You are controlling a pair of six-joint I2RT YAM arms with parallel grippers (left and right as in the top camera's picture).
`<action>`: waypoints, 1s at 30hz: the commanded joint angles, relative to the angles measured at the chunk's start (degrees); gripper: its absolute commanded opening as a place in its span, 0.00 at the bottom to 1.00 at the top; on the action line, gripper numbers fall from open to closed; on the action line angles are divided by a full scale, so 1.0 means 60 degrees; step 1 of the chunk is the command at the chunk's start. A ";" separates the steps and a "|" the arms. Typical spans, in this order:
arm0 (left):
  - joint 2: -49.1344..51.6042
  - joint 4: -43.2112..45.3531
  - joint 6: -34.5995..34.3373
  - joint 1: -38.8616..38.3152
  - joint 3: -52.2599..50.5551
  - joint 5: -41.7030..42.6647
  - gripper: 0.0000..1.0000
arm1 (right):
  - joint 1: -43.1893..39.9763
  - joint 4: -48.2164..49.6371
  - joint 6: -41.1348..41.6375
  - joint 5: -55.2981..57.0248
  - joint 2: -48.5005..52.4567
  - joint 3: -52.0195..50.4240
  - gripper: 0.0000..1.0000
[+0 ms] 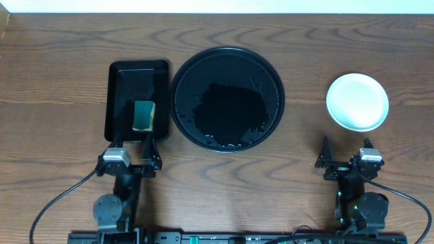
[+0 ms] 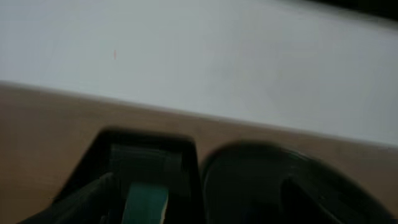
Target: Clean dirty plates on tray and stack at the side
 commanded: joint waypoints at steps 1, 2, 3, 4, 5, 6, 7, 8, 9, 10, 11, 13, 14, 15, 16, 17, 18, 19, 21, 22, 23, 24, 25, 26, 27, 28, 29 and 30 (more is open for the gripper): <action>-0.0080 -0.0947 0.0554 -0.0022 -0.0025 0.0095 0.83 | -0.0131 -0.0036 0.0120 0.0091 -0.0058 -0.0015 0.99; -0.0080 -0.1348 0.0688 -0.0022 -0.0025 0.0095 0.83 | -0.0131 -0.0036 0.0120 0.0091 -0.0058 -0.0015 0.99; -0.0080 -0.1628 0.0827 -0.0022 -0.0025 0.0051 0.83 | -0.0131 -0.0036 0.0120 0.0091 -0.0058 -0.0015 0.99; -0.0080 -0.1559 0.1093 -0.0022 -0.0025 0.0069 0.83 | -0.0131 -0.0036 0.0120 0.0091 -0.0058 -0.0015 0.99; -0.0080 -0.1548 0.1300 -0.0022 -0.0025 0.0102 0.83 | -0.0131 -0.0036 0.0120 0.0091 -0.0058 -0.0015 0.99; -0.0080 -0.1541 0.1512 -0.0022 -0.0025 0.0098 0.83 | -0.0131 -0.0036 0.0120 0.0091 -0.0058 -0.0015 0.99; -0.0080 -0.1545 0.1738 -0.0022 -0.0025 0.0098 0.83 | -0.0131 -0.0036 0.0120 0.0091 -0.0058 -0.0015 0.99; -0.0080 -0.1545 0.1953 -0.0022 -0.0025 0.0102 0.83 | -0.0131 -0.0036 0.0120 0.0091 -0.0058 -0.0015 0.99; -0.0080 -0.1545 0.2062 -0.0022 -0.0025 0.0098 0.83 | -0.0131 -0.0036 0.0120 0.0091 -0.0058 -0.0015 0.99; -0.0080 -0.1545 0.2178 -0.0022 -0.0025 0.0098 0.83 | -0.0131 -0.0036 0.0120 0.0091 -0.0058 -0.0015 0.99; -0.0080 -0.1548 0.2251 -0.0022 -0.0025 0.0098 0.83 | -0.0131 -0.0036 0.0120 0.0091 -0.0058 -0.0015 0.99; -0.0080 -0.1548 0.2302 -0.0022 -0.0025 0.0098 0.83 | -0.0131 -0.0036 0.0120 0.0091 -0.0058 -0.0015 0.99; -0.0080 -0.1548 0.2299 -0.0022 -0.0025 0.0098 0.83 | -0.0131 -0.0036 0.0120 0.0091 -0.0058 -0.0015 0.99; -0.0080 -0.1548 0.2291 -0.0022 -0.0025 0.0098 0.83 | -0.0131 -0.0036 0.0120 0.0091 -0.0058 -0.0015 0.99; -0.0080 -0.1545 0.2295 -0.0022 -0.0025 0.0091 0.83 | -0.0131 -0.0036 0.0120 0.0091 -0.0058 -0.0015 0.99; -0.0080 -0.1545 0.2295 -0.0022 -0.0025 0.0091 0.83 | -0.0131 -0.0036 0.0120 0.0091 -0.0058 -0.0015 0.99; -0.0080 -0.1541 0.2295 -0.0022 -0.0025 0.0091 0.83 | -0.0131 -0.0036 0.0120 0.0091 -0.0058 -0.0015 0.99; -0.0080 -0.1545 0.2295 -0.0022 -0.0025 0.0091 0.83 | -0.0131 -0.0036 0.0120 0.0091 -0.0058 -0.0015 0.99; -0.0080 -0.1545 0.2295 -0.0022 -0.0025 0.0091 0.83 | -0.0131 -0.0036 0.0120 0.0091 -0.0058 -0.0015 0.99; -0.0080 -0.1545 0.2295 -0.0022 -0.0025 0.0091 0.83 | -0.0131 -0.0036 0.0120 0.0091 -0.0058 -0.0015 0.99; -0.0080 -0.1541 0.2295 -0.0022 -0.0025 0.0091 0.83 | -0.0131 -0.0036 0.0120 0.0091 -0.0058 -0.0015 0.99; -0.0076 -0.1545 0.2295 -0.0022 -0.0025 0.0091 0.83 | -0.0131 -0.0036 0.0120 0.0091 -0.0058 -0.0015 0.99; -0.0069 -0.1541 0.2295 -0.0022 -0.0025 0.0091 0.83 | -0.0131 -0.0036 0.0120 0.0091 -0.0058 -0.0015 0.99; -0.0066 -0.1545 0.2295 -0.0022 -0.0025 0.0091 0.83 | -0.0131 -0.0036 0.0120 0.0091 -0.0058 -0.0015 0.99; -0.0062 -0.1541 0.2295 -0.0022 -0.0025 0.0091 0.83 | -0.0131 -0.0036 0.0120 0.0091 -0.0058 -0.0015 0.99; -0.0058 -0.1541 0.2295 -0.0022 -0.0025 0.0091 0.83 | -0.0131 -0.0036 0.0120 0.0091 -0.0058 -0.0015 0.99; -0.0058 -0.1541 0.2299 -0.0022 -0.0025 0.0091 0.83 | -0.0131 -0.0036 0.0120 0.0091 -0.0058 -0.0015 0.99; -0.0058 -0.1545 0.2295 -0.0022 -0.0025 0.0091 0.83 | -0.0131 -0.0036 0.0120 0.0091 -0.0058 -0.0015 0.99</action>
